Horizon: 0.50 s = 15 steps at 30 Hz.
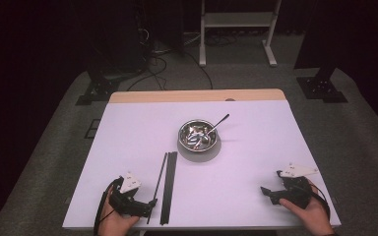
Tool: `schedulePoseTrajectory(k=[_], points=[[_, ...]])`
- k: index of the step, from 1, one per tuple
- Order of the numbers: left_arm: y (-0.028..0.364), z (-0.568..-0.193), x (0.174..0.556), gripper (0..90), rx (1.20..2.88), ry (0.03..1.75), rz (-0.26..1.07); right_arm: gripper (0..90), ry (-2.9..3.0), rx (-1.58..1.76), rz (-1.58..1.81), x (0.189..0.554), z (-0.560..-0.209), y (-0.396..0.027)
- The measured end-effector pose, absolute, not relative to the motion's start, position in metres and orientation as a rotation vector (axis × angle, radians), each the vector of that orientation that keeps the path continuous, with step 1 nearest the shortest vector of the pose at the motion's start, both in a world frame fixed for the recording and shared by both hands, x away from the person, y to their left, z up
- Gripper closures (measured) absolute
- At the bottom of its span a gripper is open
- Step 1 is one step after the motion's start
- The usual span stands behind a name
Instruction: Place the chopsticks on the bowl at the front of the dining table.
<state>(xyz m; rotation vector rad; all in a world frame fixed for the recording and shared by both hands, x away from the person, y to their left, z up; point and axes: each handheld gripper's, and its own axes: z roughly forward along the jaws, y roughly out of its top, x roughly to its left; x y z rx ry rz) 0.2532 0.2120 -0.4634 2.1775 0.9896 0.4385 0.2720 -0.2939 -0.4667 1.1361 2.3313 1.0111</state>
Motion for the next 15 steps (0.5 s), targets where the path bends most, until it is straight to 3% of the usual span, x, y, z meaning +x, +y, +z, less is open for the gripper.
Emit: schedulePoseTrajectory(k=[15], points=[[0.227,-0.463,0.255,0.0,2.167,1.027,0.453,11.7,2.332,1.137,1.011,0.272,-0.467,-0.294]])
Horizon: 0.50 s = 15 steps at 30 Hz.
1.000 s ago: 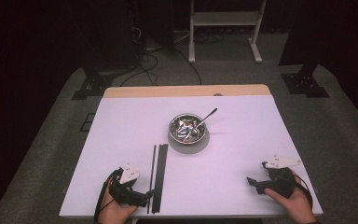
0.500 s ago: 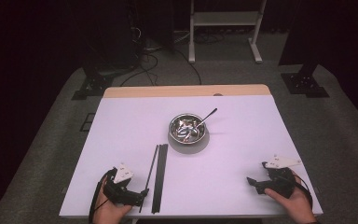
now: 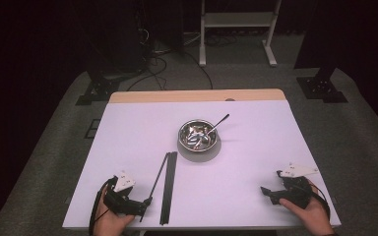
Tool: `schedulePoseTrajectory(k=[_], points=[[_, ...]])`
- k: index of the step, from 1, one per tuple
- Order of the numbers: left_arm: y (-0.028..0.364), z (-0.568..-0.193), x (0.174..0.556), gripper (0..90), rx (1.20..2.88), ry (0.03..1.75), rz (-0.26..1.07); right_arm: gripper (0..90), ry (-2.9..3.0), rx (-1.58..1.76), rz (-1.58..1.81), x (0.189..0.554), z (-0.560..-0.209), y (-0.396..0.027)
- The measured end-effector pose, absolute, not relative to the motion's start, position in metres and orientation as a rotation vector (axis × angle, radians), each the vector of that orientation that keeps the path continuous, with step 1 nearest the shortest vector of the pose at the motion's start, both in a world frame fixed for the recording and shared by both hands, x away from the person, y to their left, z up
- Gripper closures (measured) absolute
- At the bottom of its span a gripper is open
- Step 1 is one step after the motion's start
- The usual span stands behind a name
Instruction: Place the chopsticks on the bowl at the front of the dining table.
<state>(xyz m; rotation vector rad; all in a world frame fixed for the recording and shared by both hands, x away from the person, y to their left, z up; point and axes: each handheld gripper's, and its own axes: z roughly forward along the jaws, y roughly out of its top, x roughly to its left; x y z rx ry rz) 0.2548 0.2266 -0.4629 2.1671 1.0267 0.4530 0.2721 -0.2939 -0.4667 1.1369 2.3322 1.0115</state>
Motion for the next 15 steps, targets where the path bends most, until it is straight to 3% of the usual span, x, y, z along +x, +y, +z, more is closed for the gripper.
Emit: schedulePoseTrajectory(k=[15], points=[[0.240,-0.462,0.259,0.0,2.167,1.051,0.461,11.7,2.332,1.137,1.011,0.272,-0.467,-0.294]])
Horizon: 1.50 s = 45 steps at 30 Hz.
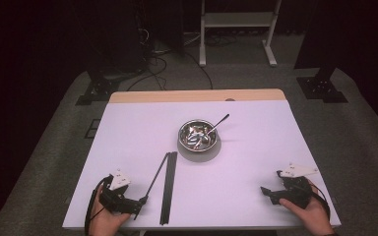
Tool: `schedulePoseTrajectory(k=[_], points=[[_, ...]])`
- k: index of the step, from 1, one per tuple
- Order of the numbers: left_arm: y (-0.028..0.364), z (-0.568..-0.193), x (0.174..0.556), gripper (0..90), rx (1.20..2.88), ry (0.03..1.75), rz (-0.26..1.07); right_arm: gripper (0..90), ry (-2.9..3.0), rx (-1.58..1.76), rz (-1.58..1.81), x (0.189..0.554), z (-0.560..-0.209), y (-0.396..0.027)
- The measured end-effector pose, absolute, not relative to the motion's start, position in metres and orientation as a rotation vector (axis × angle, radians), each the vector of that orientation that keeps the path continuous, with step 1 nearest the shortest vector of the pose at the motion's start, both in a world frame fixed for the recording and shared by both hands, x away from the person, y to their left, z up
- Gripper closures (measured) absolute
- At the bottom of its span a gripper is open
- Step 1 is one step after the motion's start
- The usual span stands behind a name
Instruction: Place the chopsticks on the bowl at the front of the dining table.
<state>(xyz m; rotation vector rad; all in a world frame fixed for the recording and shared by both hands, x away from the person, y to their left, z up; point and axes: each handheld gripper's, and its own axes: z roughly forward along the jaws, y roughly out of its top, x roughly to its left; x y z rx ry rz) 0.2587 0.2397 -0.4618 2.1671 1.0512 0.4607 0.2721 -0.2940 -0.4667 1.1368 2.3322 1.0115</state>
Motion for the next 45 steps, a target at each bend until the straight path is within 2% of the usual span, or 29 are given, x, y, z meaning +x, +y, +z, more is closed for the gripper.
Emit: schedulePoseTrajectory(k=[45], points=[[0.283,-0.459,0.274,0.0,2.157,1.129,0.484,11.7,2.332,1.139,1.012,0.272,-0.467,-0.294]])
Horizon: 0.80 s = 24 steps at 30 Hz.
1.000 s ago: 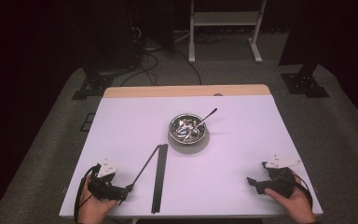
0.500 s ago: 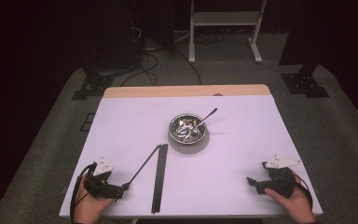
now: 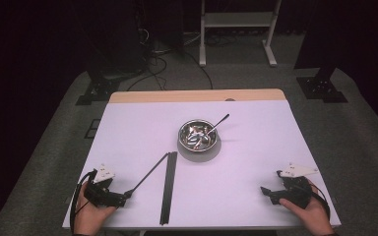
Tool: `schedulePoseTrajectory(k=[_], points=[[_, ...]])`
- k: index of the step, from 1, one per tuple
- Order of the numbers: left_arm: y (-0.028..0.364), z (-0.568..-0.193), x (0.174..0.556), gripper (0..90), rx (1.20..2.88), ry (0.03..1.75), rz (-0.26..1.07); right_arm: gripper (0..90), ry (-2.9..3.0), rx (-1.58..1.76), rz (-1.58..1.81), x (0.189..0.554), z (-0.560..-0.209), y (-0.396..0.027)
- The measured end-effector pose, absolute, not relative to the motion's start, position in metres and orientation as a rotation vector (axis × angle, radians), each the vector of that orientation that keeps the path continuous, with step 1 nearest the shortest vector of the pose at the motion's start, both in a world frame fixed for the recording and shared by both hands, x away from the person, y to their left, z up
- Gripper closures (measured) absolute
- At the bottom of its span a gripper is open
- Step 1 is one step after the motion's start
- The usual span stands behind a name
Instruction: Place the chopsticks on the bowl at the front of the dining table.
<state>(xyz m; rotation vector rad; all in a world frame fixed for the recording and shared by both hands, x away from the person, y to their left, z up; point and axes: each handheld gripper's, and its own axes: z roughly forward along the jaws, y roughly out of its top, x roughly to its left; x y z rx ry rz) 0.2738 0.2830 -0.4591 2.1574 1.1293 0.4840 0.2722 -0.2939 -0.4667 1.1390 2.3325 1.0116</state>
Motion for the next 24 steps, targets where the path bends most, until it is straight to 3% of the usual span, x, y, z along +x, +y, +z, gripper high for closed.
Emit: schedulePoseTrajectory(k=[24], points=[[0.295,-0.455,0.275,0.0,2.110,1.151,0.490,11.6,2.333,1.139,1.012,0.272,-0.467,-0.294]])
